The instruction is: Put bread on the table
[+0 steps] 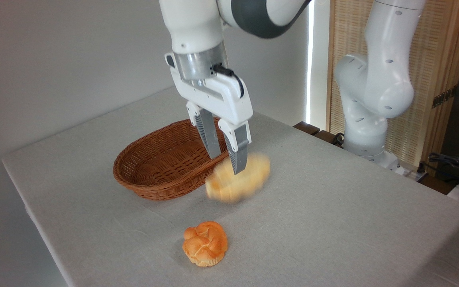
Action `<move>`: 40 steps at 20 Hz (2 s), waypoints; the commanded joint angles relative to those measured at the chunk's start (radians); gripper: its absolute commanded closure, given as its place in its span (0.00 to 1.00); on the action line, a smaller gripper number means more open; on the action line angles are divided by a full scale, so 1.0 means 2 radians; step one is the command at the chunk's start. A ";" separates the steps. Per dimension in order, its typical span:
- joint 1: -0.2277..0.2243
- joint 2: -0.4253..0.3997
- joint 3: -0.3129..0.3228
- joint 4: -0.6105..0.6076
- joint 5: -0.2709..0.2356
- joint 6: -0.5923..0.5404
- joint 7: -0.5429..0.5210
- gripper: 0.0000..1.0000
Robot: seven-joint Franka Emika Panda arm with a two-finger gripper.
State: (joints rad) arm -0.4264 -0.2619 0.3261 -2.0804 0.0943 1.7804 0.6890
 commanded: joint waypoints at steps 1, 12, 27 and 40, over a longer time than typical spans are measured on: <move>-0.002 -0.002 0.019 0.035 0.007 -0.026 0.016 0.00; 0.000 0.007 0.034 0.110 -0.017 -0.055 0.043 0.00; 0.143 0.118 -0.115 0.243 -0.075 -0.112 0.037 0.00; 0.174 0.125 -0.156 0.242 -0.056 -0.113 0.029 0.00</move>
State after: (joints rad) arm -0.1004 -0.0235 0.0403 -1.6234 -0.0335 1.5845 0.7575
